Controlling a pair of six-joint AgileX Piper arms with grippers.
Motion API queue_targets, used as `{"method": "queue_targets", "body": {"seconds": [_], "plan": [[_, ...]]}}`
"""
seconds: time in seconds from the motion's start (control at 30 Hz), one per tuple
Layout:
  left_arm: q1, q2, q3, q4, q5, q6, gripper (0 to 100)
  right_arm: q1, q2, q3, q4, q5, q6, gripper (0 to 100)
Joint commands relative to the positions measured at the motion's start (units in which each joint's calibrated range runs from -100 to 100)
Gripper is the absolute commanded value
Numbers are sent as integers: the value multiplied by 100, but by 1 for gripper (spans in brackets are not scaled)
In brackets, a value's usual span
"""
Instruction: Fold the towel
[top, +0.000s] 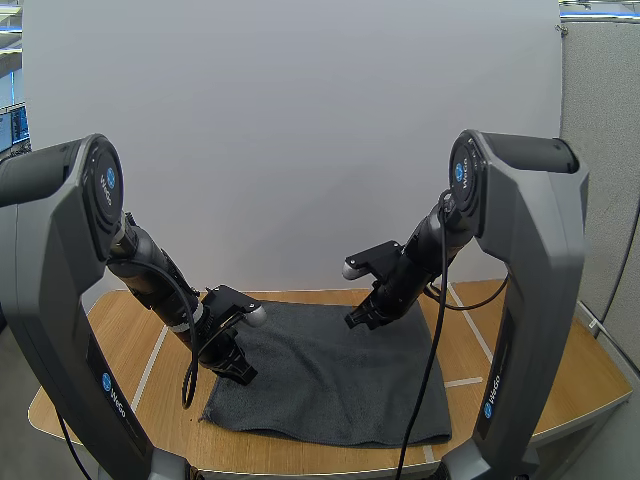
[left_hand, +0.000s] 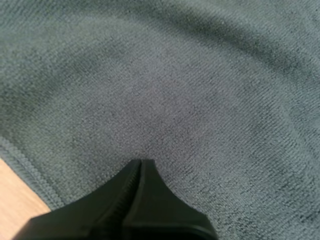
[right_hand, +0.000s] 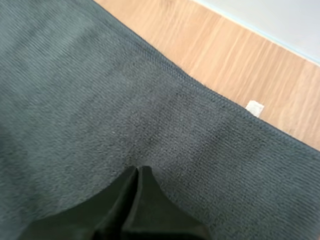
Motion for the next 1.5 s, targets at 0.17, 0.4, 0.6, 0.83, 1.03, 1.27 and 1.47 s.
{"method": "queue_targets", "body": {"seconds": [0.17,0.4,0.6,0.83,1.03,1.27,1.47], "plan": [[-1,-53,35,-29,-58,36,0,-24,519,-46,13,-845,-143,0],[-1,-53,35,296,-79,-117,0,-24,533,-46,-138,-1290,-143,0],[-1,-53,35,641,-198,-277,0,-24,533,-46,-132,-1327,-143,0],[-1,-53,35,580,-460,-283,0,-24,415,-46,-120,-1048,-111,0],[-1,-232,35,399,-664,-210,0,-76,-505,-46,-95,-506,146,0],[-1,-1156,35,-36,-581,-2,0,-532,-1557,-46,26,-63,302,0],[-1,-2201,35,-149,-285,-13,0,-1182,-1550,-46,229,684,380,0]]}}
